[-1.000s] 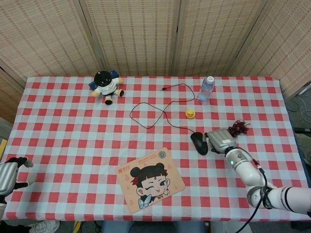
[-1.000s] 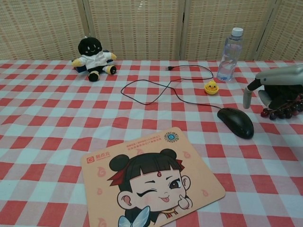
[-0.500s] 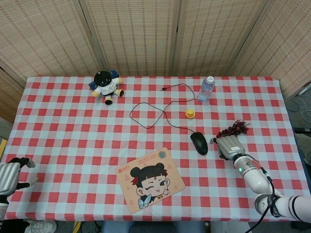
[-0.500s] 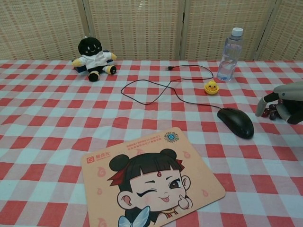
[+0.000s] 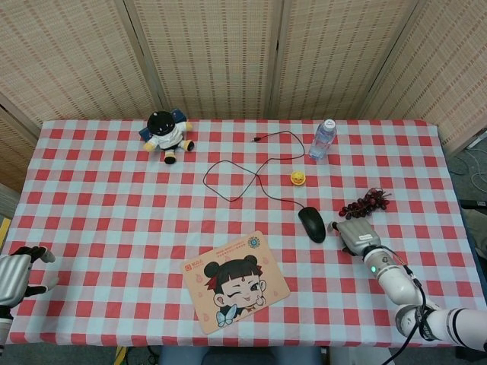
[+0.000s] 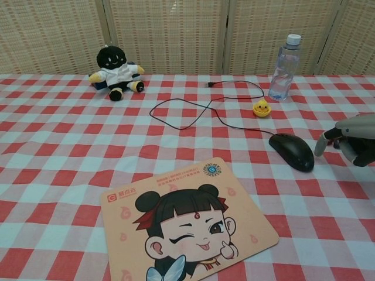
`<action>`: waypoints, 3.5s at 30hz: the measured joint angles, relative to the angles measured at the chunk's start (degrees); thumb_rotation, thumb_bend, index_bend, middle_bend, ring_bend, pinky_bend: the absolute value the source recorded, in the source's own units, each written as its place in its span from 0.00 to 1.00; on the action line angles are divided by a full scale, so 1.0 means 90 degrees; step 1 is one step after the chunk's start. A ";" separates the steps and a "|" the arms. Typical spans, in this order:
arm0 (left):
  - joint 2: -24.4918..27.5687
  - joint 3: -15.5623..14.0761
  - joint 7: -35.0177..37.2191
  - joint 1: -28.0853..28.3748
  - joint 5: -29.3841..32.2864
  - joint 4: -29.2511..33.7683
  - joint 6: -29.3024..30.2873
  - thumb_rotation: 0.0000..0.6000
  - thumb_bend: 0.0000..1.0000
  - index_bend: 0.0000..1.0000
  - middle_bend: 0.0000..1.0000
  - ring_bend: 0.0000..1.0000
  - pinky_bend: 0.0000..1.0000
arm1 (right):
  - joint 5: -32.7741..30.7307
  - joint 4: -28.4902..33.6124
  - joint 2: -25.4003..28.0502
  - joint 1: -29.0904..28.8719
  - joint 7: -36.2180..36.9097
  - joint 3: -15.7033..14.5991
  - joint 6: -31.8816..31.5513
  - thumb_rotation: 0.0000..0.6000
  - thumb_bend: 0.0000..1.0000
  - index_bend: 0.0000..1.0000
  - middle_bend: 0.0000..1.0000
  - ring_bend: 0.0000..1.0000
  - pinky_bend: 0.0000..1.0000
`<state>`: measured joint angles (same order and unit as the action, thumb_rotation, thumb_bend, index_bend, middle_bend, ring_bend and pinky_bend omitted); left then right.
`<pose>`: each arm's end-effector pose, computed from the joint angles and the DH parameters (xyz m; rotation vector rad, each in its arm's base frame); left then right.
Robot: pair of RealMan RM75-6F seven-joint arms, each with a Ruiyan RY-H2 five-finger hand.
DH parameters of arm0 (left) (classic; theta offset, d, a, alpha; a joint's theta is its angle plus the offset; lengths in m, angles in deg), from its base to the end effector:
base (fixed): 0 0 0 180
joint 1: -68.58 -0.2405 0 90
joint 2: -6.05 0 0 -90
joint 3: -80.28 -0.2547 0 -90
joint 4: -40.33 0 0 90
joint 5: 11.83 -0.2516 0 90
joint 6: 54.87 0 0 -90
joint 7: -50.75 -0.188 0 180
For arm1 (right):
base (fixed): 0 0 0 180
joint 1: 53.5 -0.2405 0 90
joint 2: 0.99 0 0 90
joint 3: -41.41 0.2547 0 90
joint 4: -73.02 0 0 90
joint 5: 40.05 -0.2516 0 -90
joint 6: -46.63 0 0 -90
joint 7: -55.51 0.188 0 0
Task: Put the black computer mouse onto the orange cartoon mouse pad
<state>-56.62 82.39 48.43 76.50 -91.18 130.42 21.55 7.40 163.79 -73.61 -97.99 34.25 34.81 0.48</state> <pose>-0.3586 0.2421 0.1160 -1.4243 -0.9587 -0.7148 -0.2772 -0.3496 -0.0317 1.9083 -1.1142 0.3535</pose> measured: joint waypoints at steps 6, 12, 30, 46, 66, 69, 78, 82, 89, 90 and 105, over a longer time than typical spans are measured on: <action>0.0016 0.0028 0.0020 -0.0009 0.0081 -0.0001 -0.0003 1.00 0.17 0.61 0.48 0.38 0.55 | 0.0097 -0.0035 -0.0078 0.0024 0.0013 0.0077 0.0142 1.00 1.00 0.26 1.00 1.00 1.00; 0.0036 0.0042 0.0037 -0.0015 0.0109 0.0002 -0.0001 1.00 0.17 0.61 0.48 0.38 0.55 | 0.0292 -0.0035 -0.0123 0.0043 0.0111 0.0164 0.0247 1.00 1.00 0.26 1.00 1.00 1.00; 0.0078 0.0079 0.0126 -0.0038 0.0155 0.0004 0.0031 1.00 0.17 0.61 0.48 0.38 0.55 | 0.0942 0.0178 -0.0310 0.0051 0.0268 0.0376 0.0379 1.00 1.00 0.26 1.00 1.00 1.00; 0.0078 0.0066 0.0114 -0.0039 0.0113 0.0023 0.0042 1.00 0.17 0.61 0.48 0.38 0.55 | 0.1795 0.1175 0.0459 0.0266 -0.0051 0.0444 -0.0442 1.00 0.00 0.25 1.00 1.00 1.00; 0.0124 0.0068 0.0256 -0.0047 0.0089 0.0015 0.0040 1.00 0.17 0.61 0.48 0.38 0.55 | 0.0331 0.0895 -0.0125 -0.0306 -0.2774 0.0721 -0.1028 1.00 0.00 0.08 0.85 0.81 0.99; 0.0124 0.0066 0.0260 -0.0047 0.0085 0.0013 0.0040 1.00 0.17 0.61 0.48 0.38 0.55 | 0.0141 0.0791 -0.0194 -0.0415 -0.2850 0.0743 -0.0904 1.00 0.00 0.11 0.95 0.88 1.00; 0.0152 0.0082 0.0341 -0.0058 0.0107 0.0003 0.0045 1.00 0.17 0.61 0.48 0.38 0.55 | -0.0042 0.0188 -0.0581 -0.0778 -0.3140 0.0698 -0.0525 1.00 0.00 0.20 1.00 0.95 1.00; 0.0166 0.0087 0.0401 -0.0064 0.0109 -0.0010 0.0048 1.00 0.17 0.61 0.48 0.38 0.55 | 0.0211 -0.0129 -0.0731 -0.0848 -0.3069 0.0650 -0.0385 1.00 0.00 0.22 1.00 0.96 1.00; 0.0165 0.0089 0.0420 -0.0053 0.0115 -0.0029 0.0016 1.00 0.17 0.61 0.48 0.38 0.55 | 0.1053 -0.0636 -0.0983 -0.0830 -0.2495 0.0587 -0.0254 1.00 0.00 0.22 1.00 0.97 1.00; 0.0164 0.0088 0.0418 -0.0053 0.0117 -0.0029 0.0012 1.00 0.17 0.61 0.48 0.38 0.55 | 0.1208 -0.0734 -0.1030 -0.0819 -0.2340 0.0580 -0.0222 1.00 0.00 0.22 1.00 0.97 1.00; 0.0158 0.0091 0.0387 -0.0053 0.0144 -0.0045 0.0002 1.00 0.17 0.61 0.48 0.38 0.55 | 0.2022 -0.1614 -0.1543 -0.0697 -0.1418 0.0589 0.0137 1.00 0.00 0.22 1.00 0.97 1.00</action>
<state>-55.20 83.21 51.91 76.03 -89.89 130.01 21.57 25.59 149.26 -87.50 -104.26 21.49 40.11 1.71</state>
